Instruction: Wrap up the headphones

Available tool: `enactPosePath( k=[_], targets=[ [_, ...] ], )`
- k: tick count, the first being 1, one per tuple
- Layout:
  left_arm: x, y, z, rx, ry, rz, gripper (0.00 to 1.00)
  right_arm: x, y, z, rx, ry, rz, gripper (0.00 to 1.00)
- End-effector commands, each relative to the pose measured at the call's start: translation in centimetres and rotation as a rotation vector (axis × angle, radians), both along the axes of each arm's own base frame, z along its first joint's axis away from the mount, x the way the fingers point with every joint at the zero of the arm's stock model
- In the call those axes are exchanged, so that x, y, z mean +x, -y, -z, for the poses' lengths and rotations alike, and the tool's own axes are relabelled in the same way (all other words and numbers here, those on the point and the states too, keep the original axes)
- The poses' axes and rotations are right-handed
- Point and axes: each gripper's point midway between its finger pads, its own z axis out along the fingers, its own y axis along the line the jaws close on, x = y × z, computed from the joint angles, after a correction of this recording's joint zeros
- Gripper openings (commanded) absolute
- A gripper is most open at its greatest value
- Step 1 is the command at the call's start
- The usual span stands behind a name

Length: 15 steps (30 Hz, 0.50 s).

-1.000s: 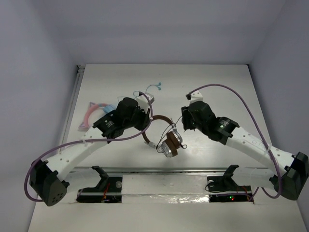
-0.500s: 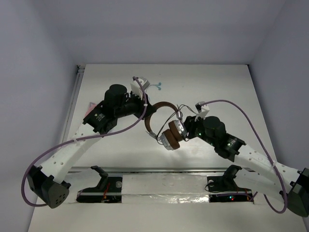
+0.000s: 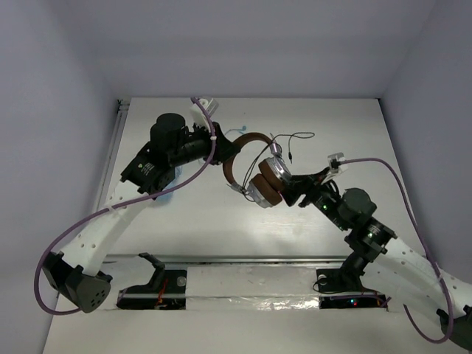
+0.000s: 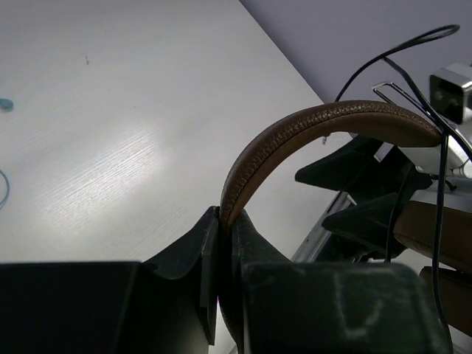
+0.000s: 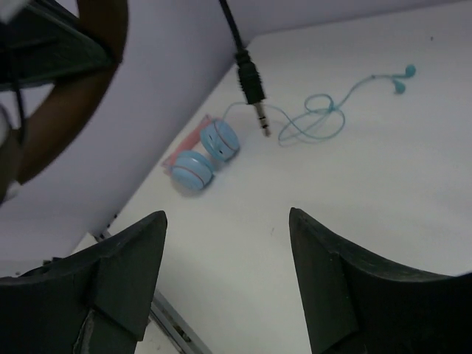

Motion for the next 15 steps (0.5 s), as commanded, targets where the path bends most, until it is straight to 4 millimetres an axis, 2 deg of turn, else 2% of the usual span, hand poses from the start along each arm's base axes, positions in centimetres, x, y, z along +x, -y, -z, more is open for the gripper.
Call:
enactPosePath(
  k=[1,4,8,9,12,15],
  targets=[
    [-0.6,0.4,-4.5,-0.112,0.042,0.022,0.0,0.3,1.2,-3.9,0.108,0.13,0.055,0.73],
    [-0.9,0.5,-4.9,-0.126,0.038,0.033,0.0,0.8,2.4,-5.5,0.157,0.197,0.119,0.72],
    [-1.2,0.6,-5.0,-0.138,0.03,0.042,0.0,1.6,3.3,-6.4,0.193,0.238,0.191,0.63],
    [-1.2,0.6,-5.1,-0.14,0.03,0.045,0.0,2.0,3.7,-6.3,0.2,0.236,0.222,0.64],
    [-1.5,0.6,-5.6,-0.148,0.035,0.057,0.0,2.2,3.2,-6.4,0.197,0.246,0.213,0.69],
    [-1.6,0.7,-5.5,-0.146,0.028,0.061,0.0,2.3,3.3,-7.4,0.23,0.279,0.22,0.69]
  ],
)
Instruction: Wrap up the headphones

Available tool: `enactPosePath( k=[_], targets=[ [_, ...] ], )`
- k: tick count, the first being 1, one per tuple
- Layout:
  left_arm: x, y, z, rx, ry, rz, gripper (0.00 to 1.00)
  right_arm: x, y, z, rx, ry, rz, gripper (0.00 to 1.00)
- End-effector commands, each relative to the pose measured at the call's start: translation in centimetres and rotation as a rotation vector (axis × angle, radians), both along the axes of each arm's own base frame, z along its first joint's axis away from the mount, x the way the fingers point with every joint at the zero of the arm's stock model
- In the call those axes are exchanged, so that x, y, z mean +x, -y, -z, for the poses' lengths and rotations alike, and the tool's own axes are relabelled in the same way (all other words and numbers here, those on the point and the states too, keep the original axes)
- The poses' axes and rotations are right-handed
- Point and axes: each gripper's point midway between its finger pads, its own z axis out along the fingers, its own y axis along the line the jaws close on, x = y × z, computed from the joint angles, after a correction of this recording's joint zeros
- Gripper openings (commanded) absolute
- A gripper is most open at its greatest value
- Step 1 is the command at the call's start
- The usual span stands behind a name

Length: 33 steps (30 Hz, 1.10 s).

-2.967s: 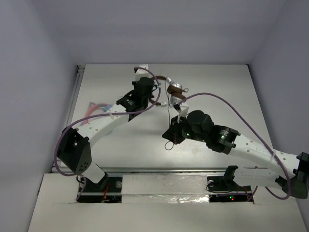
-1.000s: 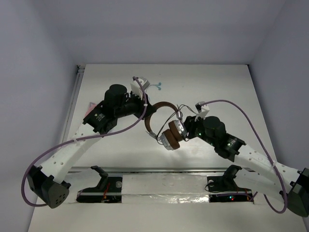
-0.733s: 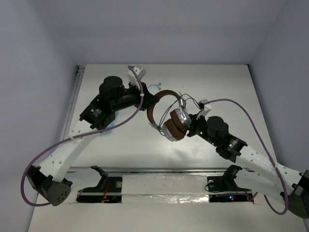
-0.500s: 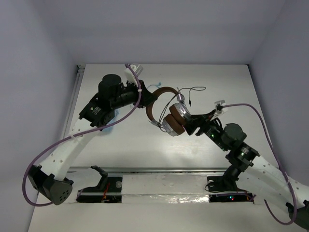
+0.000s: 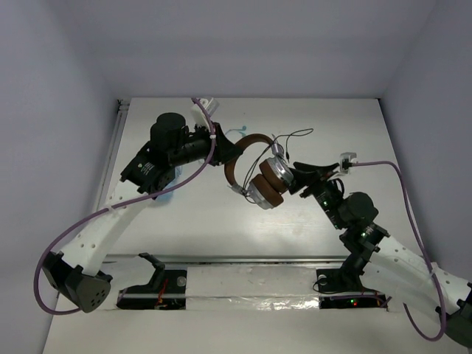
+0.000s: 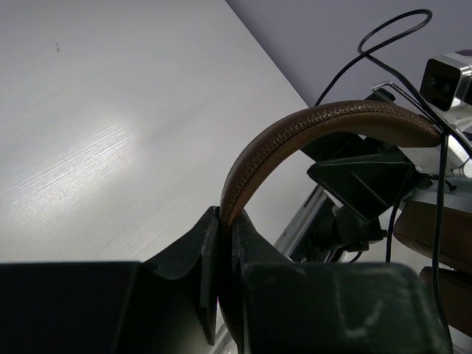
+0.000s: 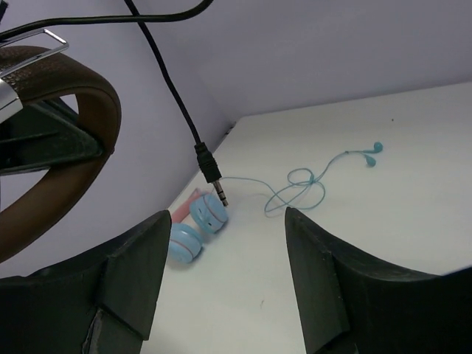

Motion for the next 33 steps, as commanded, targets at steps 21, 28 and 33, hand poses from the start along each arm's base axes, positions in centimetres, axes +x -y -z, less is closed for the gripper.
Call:
enactPosePath(
  k=[21,28,33],
  targets=[
    [-1.8,-0.6,-3.4,-0.085,0.052,0.021,0.0,1.8,-0.8,-7.4,0.062,0.22,0.05,0.62],
    [-1.4,-1.0,-2.2,-0.059,0.04,-0.011,0.0,1.9,-1.3,-7.9,0.043,0.227,0.04,0.59],
    [-1.5,-0.9,-2.6,-0.066,0.048,-0.006,0.0,2.1,-2.1,-7.6,0.041,0.219,0.013,0.43]
  ],
)
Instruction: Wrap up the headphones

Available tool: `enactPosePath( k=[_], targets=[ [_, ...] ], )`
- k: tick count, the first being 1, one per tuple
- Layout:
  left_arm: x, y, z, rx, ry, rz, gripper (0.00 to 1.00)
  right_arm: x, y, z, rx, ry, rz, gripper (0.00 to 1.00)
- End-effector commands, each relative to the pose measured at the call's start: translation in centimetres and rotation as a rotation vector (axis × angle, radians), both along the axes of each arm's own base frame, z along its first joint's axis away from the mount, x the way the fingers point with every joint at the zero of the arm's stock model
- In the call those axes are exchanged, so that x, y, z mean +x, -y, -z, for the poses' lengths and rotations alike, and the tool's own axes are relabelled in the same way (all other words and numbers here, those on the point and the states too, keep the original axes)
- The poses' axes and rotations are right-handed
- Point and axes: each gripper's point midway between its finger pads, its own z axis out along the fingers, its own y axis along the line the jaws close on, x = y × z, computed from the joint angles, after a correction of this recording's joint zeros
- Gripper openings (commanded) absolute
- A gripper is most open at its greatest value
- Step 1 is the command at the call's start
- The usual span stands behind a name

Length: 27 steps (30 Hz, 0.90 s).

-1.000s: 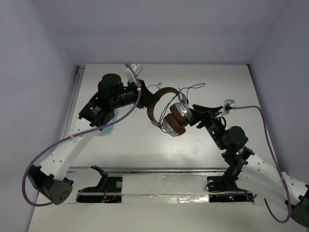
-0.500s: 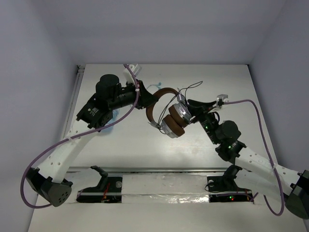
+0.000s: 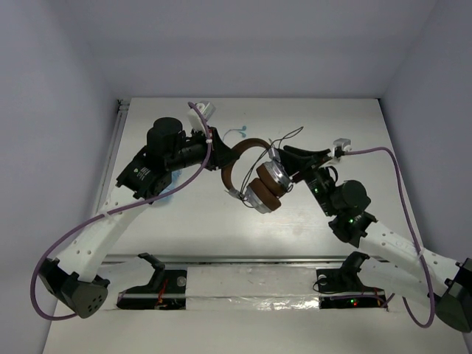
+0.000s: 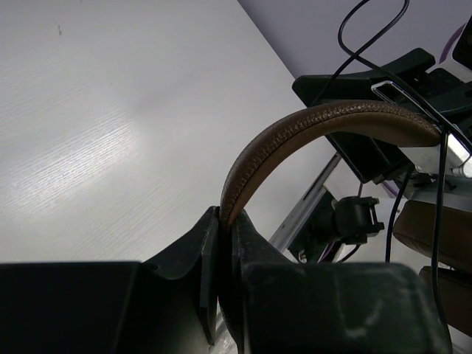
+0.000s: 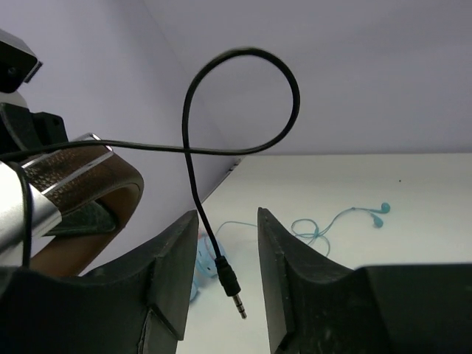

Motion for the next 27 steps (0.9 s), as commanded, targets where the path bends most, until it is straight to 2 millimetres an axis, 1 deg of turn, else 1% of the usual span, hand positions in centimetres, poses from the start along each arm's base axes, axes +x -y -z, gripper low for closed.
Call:
enactPosePath(
  k=[1,3,6,8,9,11,12,14,15,16,17,18,19,21,22,23,24,25,26,27],
  targets=[
    [-0.4,-0.1,-3.2,-0.075,0.077,0.005,0.0,-0.3,-0.3,-2.9,0.042,0.067,-0.026,0.43],
    [-0.5,0.0,-3.6,-0.086,0.084,0.012,0.0,-0.4,-0.8,-2.5,0.038,0.055,-0.049,0.46],
    [-0.4,0.2,-3.6,-0.091,0.083,0.02,0.0,-0.6,-1.3,-1.7,0.027,0.043,-0.077,0.49],
    [-0.3,0.3,-3.5,-0.092,0.08,0.023,0.0,-0.5,-1.5,-1.3,0.017,0.036,-0.083,0.49],
    [-0.3,0.4,-3.4,-0.091,0.079,0.023,0.0,-0.5,-1.4,-1.4,0.017,0.037,-0.081,0.46],
    [-0.2,0.4,-3.3,-0.09,0.077,0.023,0.0,-0.5,-1.3,-1.5,0.02,0.04,-0.072,0.34],
    [-0.2,0.4,-3.3,-0.088,0.078,0.022,0.0,-0.4,-1.2,-1.6,0.021,0.041,-0.068,0.2],
    [-0.1,0.4,-3.4,-0.091,0.081,0.018,0.0,-0.3,-1.1,-1.6,0.02,0.038,-0.061,0.1],
    [-0.1,0.4,-3.6,-0.092,0.083,0.017,0.0,-0.3,-1.2,-1.5,0.018,0.033,-0.06,0.02],
    [0.1,0.5,-3.9,-0.099,0.09,0.017,0.0,-0.3,-1.2,-1.4,0.015,0.025,-0.064,0.0],
    [0.2,0.6,-4.0,-0.105,0.091,0.017,0.0,-0.3,-1.2,-1.1,0.01,0.019,-0.064,0.0],
    [0.4,0.7,-4.5,-0.118,0.1,0.013,0.0,-0.3,-1.3,-0.8,0.013,0.007,-0.069,0.0],
    [0.9,0.9,-4.6,-0.125,0.1,0.006,0.0,-0.4,-1.5,-0.1,0.004,-0.006,-0.081,0.0],
    [1.8,1.3,-6.3,-0.172,0.121,-0.019,0.0,-0.6,-1.9,1.2,-0.017,-0.04,-0.105,0.0],
    [2.6,1.7,-6.2,-0.172,0.114,-0.029,0.0,-0.9,-2.2,1.8,-0.024,-0.051,-0.133,0.0],
    [3.4,1.7,-6.8,-0.183,0.124,-0.056,0.0,-1.1,-2.4,3.2,-0.045,-0.083,-0.147,0.0],
    [3.9,1.7,-8.2,-0.199,0.147,-0.073,0.0,-1.4,-2.5,3.7,-0.041,-0.1,-0.164,0.0],
    [5.5,1.6,-7.8,-0.188,0.137,-0.108,0.0,-1.9,-2.6,4.3,-0.048,-0.111,-0.185,0.0],
    [6.3,1.4,-8.4,-0.197,0.144,-0.124,0.0,-2.4,-2.4,5.1,-0.058,-0.128,-0.197,0.0],
    [6.7,1.3,-9.7,-0.226,0.152,-0.13,0.0,-2.7,-2.3,5.4,-0.059,-0.137,-0.206,0.0]
  ],
)
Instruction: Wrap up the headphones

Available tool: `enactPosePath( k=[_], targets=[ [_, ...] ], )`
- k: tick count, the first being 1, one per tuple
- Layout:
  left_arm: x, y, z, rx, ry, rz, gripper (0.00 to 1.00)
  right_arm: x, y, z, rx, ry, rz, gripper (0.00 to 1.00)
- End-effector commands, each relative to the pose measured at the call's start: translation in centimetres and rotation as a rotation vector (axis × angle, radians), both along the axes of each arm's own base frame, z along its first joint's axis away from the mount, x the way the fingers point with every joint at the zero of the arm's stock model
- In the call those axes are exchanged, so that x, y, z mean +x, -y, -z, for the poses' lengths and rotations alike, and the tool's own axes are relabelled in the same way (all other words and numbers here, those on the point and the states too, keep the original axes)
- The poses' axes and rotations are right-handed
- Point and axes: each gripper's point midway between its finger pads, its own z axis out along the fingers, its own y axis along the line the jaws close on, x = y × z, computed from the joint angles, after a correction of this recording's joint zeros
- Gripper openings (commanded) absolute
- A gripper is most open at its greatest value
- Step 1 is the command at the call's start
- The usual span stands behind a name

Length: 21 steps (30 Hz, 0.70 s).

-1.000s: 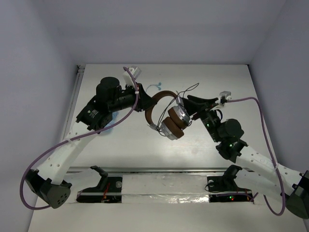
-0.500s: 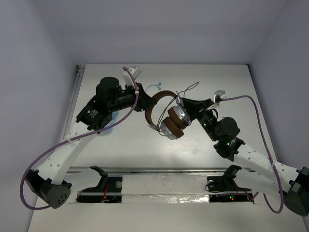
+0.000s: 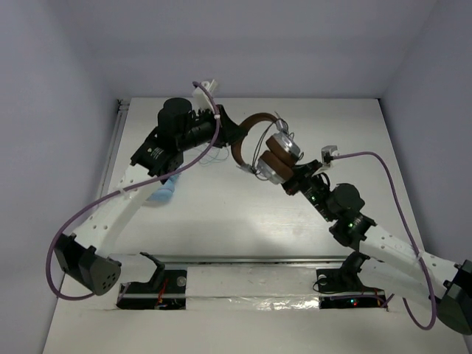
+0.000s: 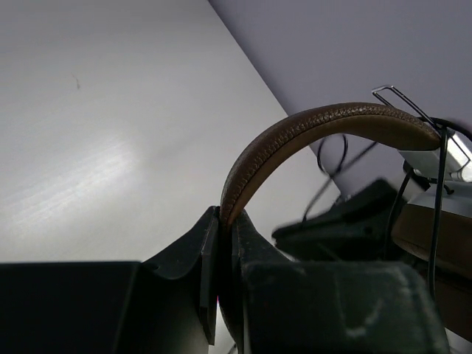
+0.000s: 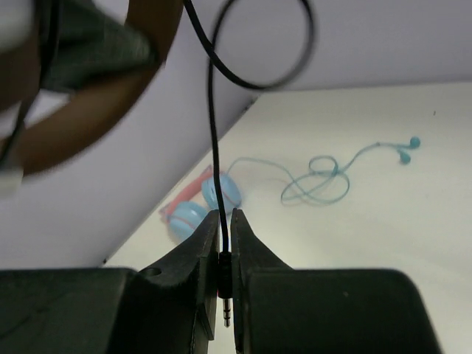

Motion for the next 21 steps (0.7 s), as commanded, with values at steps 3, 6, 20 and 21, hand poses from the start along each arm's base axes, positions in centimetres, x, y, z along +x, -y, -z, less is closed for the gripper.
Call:
enactPosePath(
  k=[3,6,20,21],
  targets=[
    [4.6,-1.3,-8.9,-0.182,0.153,-0.125,0.0,-2.3,0.5,2.0,-0.033,-0.064,-0.072,0.0],
    [6.6,-1.4,-9.4,-0.2,0.158,-0.176,0.0,-3.3,0.5,2.9,-0.066,-0.093,-0.113,0.0],
    [13.5,-4.1,-5.6,-0.161,0.12,-0.469,0.0,-5.3,-1.8,6.6,-0.183,-0.244,-0.254,0.0],
    [13.7,-4.3,-5.4,-0.155,0.121,-0.486,0.0,-5.5,-2.2,5.9,-0.185,-0.239,-0.268,0.0]
  ],
)
